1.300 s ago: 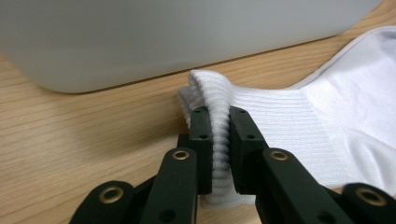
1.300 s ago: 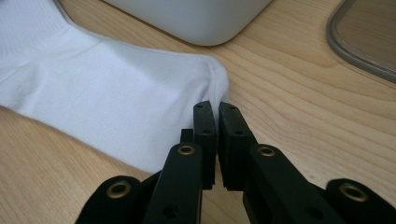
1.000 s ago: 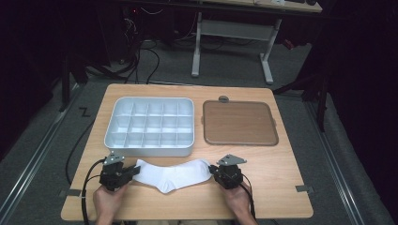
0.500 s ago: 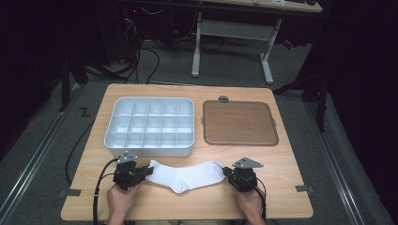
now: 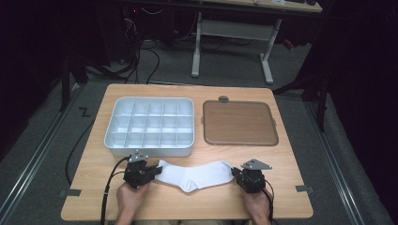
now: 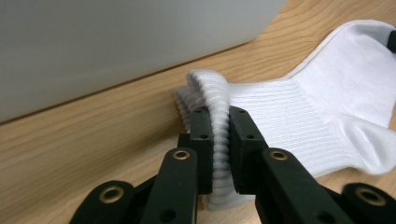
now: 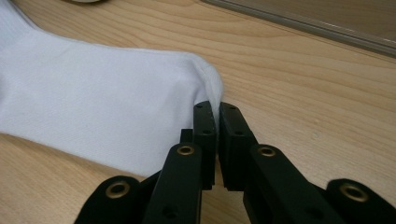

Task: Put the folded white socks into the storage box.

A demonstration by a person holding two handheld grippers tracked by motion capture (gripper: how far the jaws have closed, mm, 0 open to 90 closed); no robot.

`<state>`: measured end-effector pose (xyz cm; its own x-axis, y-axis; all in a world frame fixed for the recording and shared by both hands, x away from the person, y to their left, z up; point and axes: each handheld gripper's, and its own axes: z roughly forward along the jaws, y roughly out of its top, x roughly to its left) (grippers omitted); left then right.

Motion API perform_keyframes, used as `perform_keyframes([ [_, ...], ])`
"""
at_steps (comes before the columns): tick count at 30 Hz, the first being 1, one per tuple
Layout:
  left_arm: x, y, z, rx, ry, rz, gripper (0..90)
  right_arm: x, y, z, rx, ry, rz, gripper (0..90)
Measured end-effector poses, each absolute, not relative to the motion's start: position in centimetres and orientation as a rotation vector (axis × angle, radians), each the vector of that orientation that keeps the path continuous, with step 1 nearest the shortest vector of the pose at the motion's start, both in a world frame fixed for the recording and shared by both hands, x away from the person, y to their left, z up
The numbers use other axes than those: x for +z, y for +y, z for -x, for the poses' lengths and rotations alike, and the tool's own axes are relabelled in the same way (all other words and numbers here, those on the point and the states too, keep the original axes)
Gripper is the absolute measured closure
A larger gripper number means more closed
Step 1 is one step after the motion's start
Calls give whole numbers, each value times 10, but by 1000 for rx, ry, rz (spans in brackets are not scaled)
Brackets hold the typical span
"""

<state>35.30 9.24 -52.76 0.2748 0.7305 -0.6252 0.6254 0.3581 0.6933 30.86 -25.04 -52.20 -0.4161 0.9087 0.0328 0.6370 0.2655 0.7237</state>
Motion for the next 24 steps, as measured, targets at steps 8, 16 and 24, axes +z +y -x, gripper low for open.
perform_keyframes([
  [8,-530,86,-357,120,1411,-1341,768,-524,-256,-310,920,2142,-1413,863],
  [16,-528,90,-351,220,1430,-1381,477,-524,-258,-309,927,2118,-1433,689],
  [24,-530,89,-337,185,1473,-1355,442,-502,-252,-298,1002,2074,-1364,670],
])
